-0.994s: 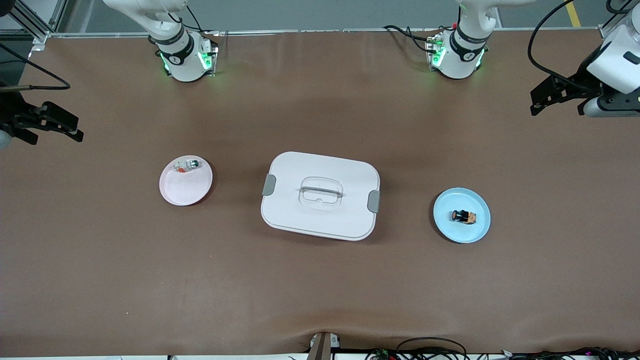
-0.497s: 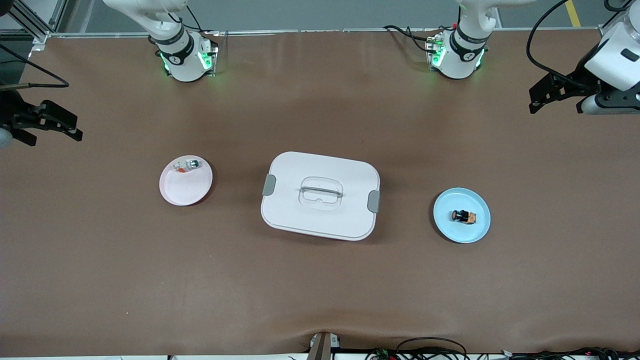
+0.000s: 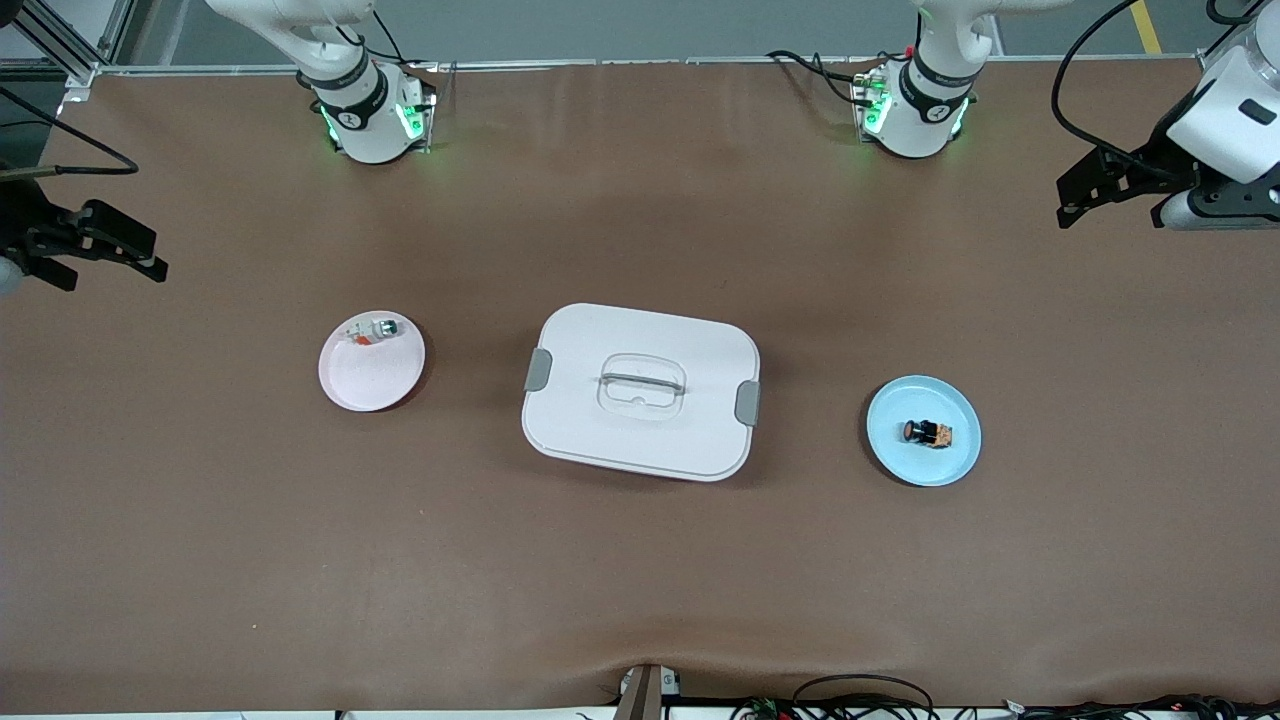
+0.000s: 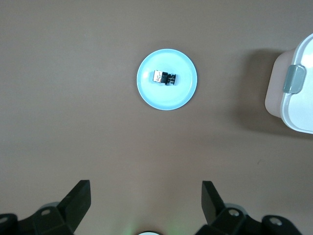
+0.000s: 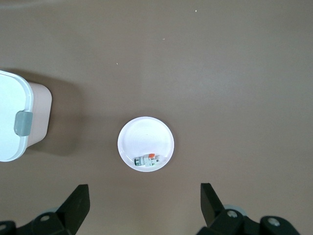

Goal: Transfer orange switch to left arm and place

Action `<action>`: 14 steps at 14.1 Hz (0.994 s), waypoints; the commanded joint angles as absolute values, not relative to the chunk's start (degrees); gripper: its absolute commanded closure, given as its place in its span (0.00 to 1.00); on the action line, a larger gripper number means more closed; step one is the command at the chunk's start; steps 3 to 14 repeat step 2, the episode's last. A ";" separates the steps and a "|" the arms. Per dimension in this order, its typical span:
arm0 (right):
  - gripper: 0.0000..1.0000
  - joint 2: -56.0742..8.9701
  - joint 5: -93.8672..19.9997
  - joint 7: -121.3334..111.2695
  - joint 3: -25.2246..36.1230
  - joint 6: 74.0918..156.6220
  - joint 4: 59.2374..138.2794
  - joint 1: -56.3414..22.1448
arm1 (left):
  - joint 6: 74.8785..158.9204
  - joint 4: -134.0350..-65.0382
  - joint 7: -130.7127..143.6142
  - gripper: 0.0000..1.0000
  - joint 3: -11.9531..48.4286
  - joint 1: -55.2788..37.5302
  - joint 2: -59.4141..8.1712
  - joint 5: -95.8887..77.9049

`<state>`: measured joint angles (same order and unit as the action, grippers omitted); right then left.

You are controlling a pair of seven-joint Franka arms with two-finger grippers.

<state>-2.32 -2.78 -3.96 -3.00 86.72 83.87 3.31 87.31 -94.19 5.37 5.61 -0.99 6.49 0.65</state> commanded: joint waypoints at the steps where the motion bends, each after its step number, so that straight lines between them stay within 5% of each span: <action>1: 0.00 0.17 -3.69 -3.43 -3.52 87.01 86.66 4.66 | 87.36 -92.82 5.36 0.00 5.10 -1.14 6.15 0.00; 14: 0.00 0.44 -3.60 -2.73 -3.52 87.01 87.01 4.57 | 87.28 -92.81 5.36 0.00 5.10 -1.14 6.15 0.00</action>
